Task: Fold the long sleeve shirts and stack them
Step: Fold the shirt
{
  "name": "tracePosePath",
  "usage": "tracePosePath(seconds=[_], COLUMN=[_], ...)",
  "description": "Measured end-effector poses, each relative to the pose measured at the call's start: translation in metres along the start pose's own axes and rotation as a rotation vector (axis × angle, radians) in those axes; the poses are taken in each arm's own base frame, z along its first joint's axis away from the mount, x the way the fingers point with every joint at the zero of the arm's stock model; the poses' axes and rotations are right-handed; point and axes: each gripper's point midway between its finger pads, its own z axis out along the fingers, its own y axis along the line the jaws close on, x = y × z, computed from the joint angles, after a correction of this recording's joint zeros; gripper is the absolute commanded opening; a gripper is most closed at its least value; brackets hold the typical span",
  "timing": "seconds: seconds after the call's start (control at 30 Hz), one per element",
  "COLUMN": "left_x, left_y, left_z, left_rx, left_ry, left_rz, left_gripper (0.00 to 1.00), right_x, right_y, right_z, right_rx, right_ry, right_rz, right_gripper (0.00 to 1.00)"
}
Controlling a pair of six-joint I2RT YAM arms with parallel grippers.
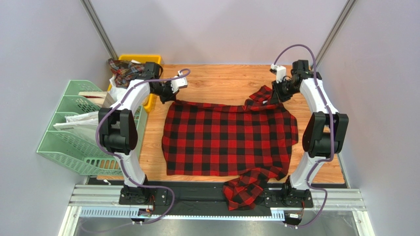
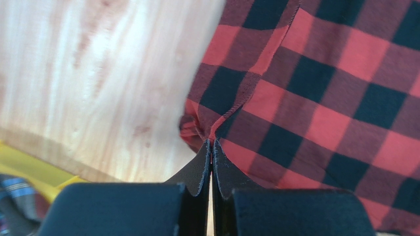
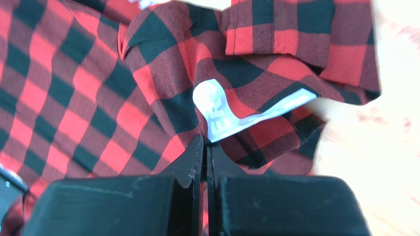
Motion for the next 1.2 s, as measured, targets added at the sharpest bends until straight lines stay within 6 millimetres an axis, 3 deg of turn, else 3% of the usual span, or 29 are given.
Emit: tracePosePath(seconds=[0.17,0.33,0.37,0.47,0.67,0.73,0.83,0.97,1.1,1.2], left_x=[0.023,0.053,0.055,0.06,0.065,0.063,0.053,0.025,-0.001,-0.009], left_y=[-0.026,-0.052,-0.053,-0.052,-0.054,-0.054,-0.051,-0.038,-0.027,-0.026], left_z=[0.007,0.014,0.014,0.015,0.011,0.009,0.007,0.0,-0.006,-0.008], left_rx=[0.084,0.156,0.161,0.16,0.169,0.173,0.165,0.128,0.097,0.097], left_ry=[0.05,0.148,0.16,0.189,0.225,0.223,0.197,0.125,0.057,0.03], left_rz=[0.019,0.032,0.038,0.054,0.062,0.055,0.024,-0.032,-0.082,-0.119], left_gripper=[0.0,0.01,0.06,0.18,0.43,0.47,0.63,0.67,0.68,0.69], right_x=[0.037,0.066,0.07,0.08,0.095,0.086,0.048,-0.001,-0.02,-0.021], right_y=[0.011,0.021,0.024,0.029,0.036,0.031,0.002,-0.041,-0.066,-0.069], right_z=[0.006,0.015,0.016,0.02,0.009,-0.002,-0.017,-0.023,0.002,0.035], right_rx=[-0.036,-0.079,-0.088,-0.111,-0.14,-0.131,-0.06,0.051,0.101,0.108], right_ry=[0.08,0.155,0.167,0.205,0.271,0.261,0.17,0.046,0.047,0.097], right_rz=[-0.001,0.004,0.002,-0.003,-0.005,0.01,0.032,0.056,0.062,0.038], right_gripper=[0.02,0.22,0.34,0.51,0.63,0.63,0.61,0.6,0.61,0.67])
